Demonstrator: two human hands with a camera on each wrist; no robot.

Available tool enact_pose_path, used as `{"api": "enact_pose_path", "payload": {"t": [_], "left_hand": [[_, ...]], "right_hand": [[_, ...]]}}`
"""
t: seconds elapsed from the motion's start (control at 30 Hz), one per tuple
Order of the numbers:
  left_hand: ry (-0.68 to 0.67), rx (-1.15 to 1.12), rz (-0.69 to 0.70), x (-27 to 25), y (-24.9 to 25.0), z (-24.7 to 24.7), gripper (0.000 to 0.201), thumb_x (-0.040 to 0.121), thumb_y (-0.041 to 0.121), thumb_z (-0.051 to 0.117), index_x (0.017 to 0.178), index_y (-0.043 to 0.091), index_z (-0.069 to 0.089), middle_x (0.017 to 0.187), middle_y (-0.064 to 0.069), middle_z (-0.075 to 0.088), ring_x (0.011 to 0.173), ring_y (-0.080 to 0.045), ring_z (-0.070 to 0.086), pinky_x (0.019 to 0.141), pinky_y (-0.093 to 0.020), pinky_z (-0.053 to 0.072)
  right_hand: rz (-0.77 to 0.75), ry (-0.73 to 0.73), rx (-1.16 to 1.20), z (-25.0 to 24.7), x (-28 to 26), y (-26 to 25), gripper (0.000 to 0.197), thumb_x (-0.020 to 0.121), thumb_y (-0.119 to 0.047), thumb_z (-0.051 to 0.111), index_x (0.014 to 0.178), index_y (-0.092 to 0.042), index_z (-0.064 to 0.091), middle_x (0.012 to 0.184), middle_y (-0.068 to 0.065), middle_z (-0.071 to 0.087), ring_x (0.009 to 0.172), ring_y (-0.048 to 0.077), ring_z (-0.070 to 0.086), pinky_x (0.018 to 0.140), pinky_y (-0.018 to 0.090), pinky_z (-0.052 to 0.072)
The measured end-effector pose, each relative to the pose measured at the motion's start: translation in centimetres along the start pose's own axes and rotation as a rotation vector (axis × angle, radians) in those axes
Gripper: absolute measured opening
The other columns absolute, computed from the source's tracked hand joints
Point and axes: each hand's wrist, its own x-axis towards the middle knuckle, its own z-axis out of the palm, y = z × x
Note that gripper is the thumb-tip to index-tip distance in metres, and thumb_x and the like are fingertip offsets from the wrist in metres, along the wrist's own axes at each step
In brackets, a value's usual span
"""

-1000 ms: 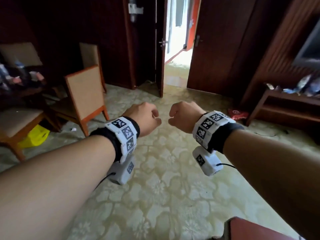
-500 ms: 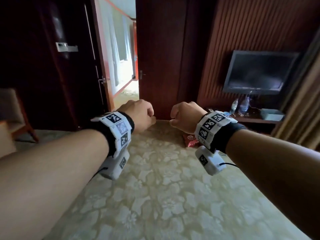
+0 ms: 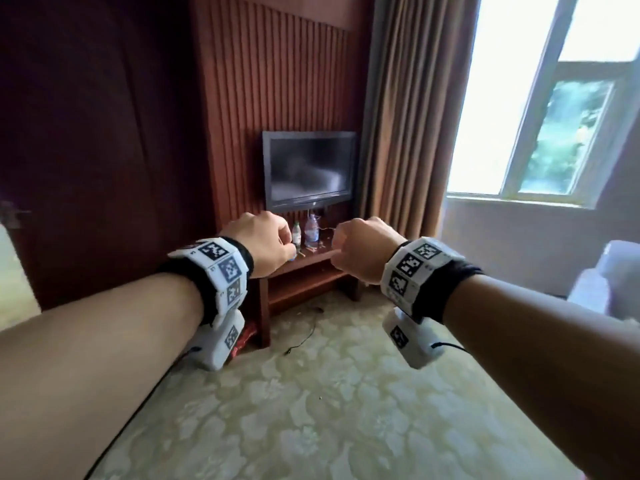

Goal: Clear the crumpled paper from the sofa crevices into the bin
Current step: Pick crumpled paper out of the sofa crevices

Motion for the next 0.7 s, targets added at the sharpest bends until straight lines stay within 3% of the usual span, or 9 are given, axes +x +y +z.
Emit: {"api": "enact_pose_path", "payload": {"t": [0.1, 0.2, 0.27, 0.37, 0.47, 0.53, 0.7], "left_hand": [[-0.057, -0.002, 0.148, 6.5, 3.3, 2.8, 0.014, 0.085, 0.046, 0.065, 0.090, 0.033, 0.065, 0.099, 0.012, 0.071, 0.098, -0.016, 0.066, 0.090, -0.033, 0.053], [-0.120, 0.020, 0.261, 12.0, 6.9, 6.3, 0.018, 0.083, 0.051, 0.062, 0.093, 0.035, 0.065, 0.099, 0.012, 0.070, 0.100, -0.017, 0.064, 0.097, -0.041, 0.050], [-0.135, 0.011, 0.328, 15.7, 9.5, 8.4, 0.022, 0.079, 0.055, 0.058, 0.091, 0.038, 0.065, 0.096, 0.014, 0.069, 0.098, -0.017, 0.064, 0.098, -0.046, 0.050], [-0.154, -0.003, 0.420, 21.4, 13.6, 11.6, 0.019, 0.084, 0.053, 0.060, 0.093, 0.038, 0.065, 0.096, 0.015, 0.068, 0.097, -0.015, 0.064, 0.092, -0.039, 0.053], [-0.191, 0.019, 0.499, 25.8, 16.7, 13.2, 0.017, 0.086, 0.054, 0.059, 0.094, 0.040, 0.063, 0.100, 0.012, 0.068, 0.097, -0.016, 0.063, 0.091, -0.038, 0.054], [-0.177, 0.028, 0.561, 29.5, 19.5, 14.3, 0.017, 0.087, 0.053, 0.059, 0.096, 0.040, 0.064, 0.102, 0.010, 0.068, 0.097, -0.016, 0.063, 0.090, -0.038, 0.054], [-0.176, -0.004, 0.662, 37.7, 25.9, 16.9, 0.017, 0.087, 0.051, 0.060, 0.097, 0.038, 0.066, 0.103, 0.008, 0.069, 0.100, -0.018, 0.062, 0.088, -0.035, 0.053]], "right_hand": [[0.121, 0.008, -0.073, -0.5, 2.8, 5.1, 0.020, 0.078, -0.033, 0.054, 0.089, -0.022, 0.067, 0.087, 0.003, 0.068, 0.082, 0.027, 0.064, 0.074, 0.034, 0.057], [0.241, 0.052, -0.090, -0.8, 5.4, 10.9, 0.014, 0.076, -0.035, 0.052, 0.078, -0.025, 0.062, 0.081, 0.000, 0.066, 0.075, 0.024, 0.063, 0.069, 0.031, 0.055], [0.307, 0.061, -0.103, -0.9, 6.9, 14.9, 0.009, 0.077, -0.035, 0.054, 0.075, -0.028, 0.059, 0.080, -0.002, 0.065, 0.076, 0.023, 0.063, 0.073, 0.029, 0.054], [0.369, 0.085, -0.140, -1.2, 9.1, 21.1, 0.016, 0.081, -0.031, 0.056, 0.090, -0.024, 0.067, 0.088, 0.002, 0.070, 0.084, 0.025, 0.064, 0.080, 0.033, 0.055], [0.440, 0.102, -0.147, -2.2, 11.0, 25.8, 0.019, 0.086, -0.031, 0.060, 0.100, -0.023, 0.069, 0.099, 0.004, 0.069, 0.090, 0.023, 0.062, 0.073, 0.028, 0.048], [0.473, 0.120, -0.173, -3.0, 13.2, 29.5, 0.019, 0.086, -0.032, 0.062, 0.101, -0.022, 0.069, 0.100, 0.003, 0.068, 0.090, 0.023, 0.062, 0.070, 0.027, 0.043], [0.562, 0.136, -0.170, -4.3, 16.6, 35.9, 0.017, 0.084, -0.034, 0.064, 0.097, -0.024, 0.068, 0.094, 0.000, 0.070, 0.088, 0.022, 0.064, 0.080, 0.033, 0.054]]}}
